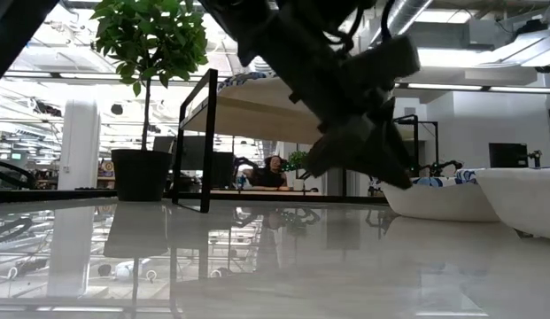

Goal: Place and stack bowls onto a shelf
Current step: Stack the white and blue patterned bowl on the white and blue patterned bowl on the shelf

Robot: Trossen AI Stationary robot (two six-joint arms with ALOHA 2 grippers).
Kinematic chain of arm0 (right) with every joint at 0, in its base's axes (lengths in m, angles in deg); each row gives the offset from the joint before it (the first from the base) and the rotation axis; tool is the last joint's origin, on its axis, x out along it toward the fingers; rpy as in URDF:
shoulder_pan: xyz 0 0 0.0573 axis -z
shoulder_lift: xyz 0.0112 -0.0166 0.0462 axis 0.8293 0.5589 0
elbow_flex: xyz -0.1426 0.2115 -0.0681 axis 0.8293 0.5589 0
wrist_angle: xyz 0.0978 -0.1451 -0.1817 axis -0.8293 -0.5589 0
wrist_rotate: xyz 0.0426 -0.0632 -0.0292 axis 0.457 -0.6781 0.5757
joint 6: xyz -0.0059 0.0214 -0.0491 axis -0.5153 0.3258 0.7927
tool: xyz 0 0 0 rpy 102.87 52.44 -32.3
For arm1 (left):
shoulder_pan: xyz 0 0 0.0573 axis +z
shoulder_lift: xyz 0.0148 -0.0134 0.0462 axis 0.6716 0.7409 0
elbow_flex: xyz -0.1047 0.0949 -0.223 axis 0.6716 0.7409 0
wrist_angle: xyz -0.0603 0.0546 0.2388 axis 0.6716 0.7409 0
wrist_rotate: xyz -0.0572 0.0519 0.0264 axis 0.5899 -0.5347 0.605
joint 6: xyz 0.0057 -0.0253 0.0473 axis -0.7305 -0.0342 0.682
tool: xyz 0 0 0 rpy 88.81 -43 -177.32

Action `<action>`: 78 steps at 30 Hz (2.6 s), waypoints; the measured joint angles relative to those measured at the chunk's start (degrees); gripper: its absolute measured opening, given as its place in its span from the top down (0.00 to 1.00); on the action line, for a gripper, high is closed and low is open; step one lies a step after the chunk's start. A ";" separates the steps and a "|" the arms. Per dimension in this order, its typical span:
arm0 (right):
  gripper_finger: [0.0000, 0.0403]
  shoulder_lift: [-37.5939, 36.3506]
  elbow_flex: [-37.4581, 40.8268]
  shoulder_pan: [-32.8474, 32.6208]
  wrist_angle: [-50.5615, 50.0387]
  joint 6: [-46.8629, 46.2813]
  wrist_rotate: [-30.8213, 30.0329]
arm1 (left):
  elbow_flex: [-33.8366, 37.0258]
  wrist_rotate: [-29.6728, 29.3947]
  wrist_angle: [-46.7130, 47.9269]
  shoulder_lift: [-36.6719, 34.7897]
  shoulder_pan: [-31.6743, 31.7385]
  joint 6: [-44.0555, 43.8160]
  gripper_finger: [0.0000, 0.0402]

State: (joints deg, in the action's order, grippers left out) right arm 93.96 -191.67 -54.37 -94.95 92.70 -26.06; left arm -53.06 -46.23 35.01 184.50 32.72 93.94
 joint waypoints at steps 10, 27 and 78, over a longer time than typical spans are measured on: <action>0.63 0.00 0.00 0.00 -0.02 -0.09 -0.01 | 0.00 0.18 -0.87 1.77 0.65 0.78 0.55; 0.63 0.00 0.00 0.00 0.00 -1.99 -0.06 | -0.21 -2.00 -0.41 2.73 0.04 1.01 0.98; 0.63 -8.52 0.00 22.10 0.20 3.04 -4.81 | -43.93 -32.59 32.54 -2.84 1.14 34.71 1.00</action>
State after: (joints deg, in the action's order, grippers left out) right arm 85.44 -191.67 -32.27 -94.75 95.74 -30.88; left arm -96.99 -78.81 67.56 181.66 33.86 128.65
